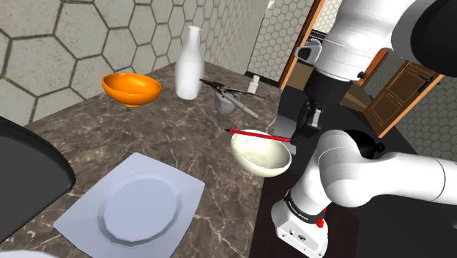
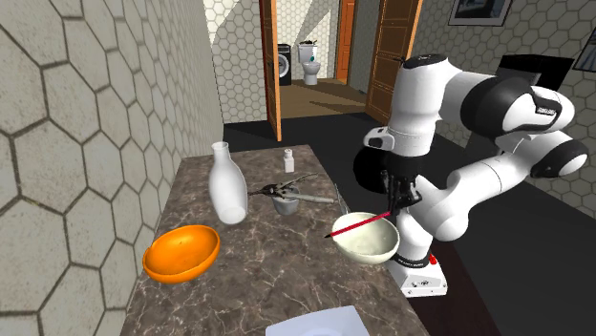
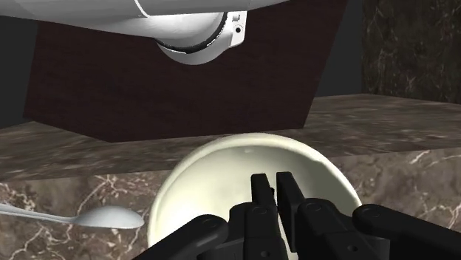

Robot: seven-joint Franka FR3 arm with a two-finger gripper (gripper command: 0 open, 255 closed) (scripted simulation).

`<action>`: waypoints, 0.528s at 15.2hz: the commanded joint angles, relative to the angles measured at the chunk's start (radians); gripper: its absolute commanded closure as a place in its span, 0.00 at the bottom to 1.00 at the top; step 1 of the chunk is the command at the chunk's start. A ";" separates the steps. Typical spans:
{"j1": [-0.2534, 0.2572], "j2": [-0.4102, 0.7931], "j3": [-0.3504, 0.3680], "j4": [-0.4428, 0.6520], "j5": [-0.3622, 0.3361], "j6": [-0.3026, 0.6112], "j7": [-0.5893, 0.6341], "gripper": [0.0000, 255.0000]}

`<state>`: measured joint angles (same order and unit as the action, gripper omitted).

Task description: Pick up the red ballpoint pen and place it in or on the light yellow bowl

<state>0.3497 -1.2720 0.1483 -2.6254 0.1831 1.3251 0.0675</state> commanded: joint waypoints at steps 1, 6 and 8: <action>0.002 -0.016 0.005 -0.033 0.004 0.017 -0.001 1.00; 0.009 -0.053 0.016 -0.113 0.016 0.059 -0.003 1.00; 0.012 -0.069 0.021 -0.147 0.021 0.078 -0.004 1.00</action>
<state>0.3603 -1.3348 0.1655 -2.7521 0.2004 1.3888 0.0643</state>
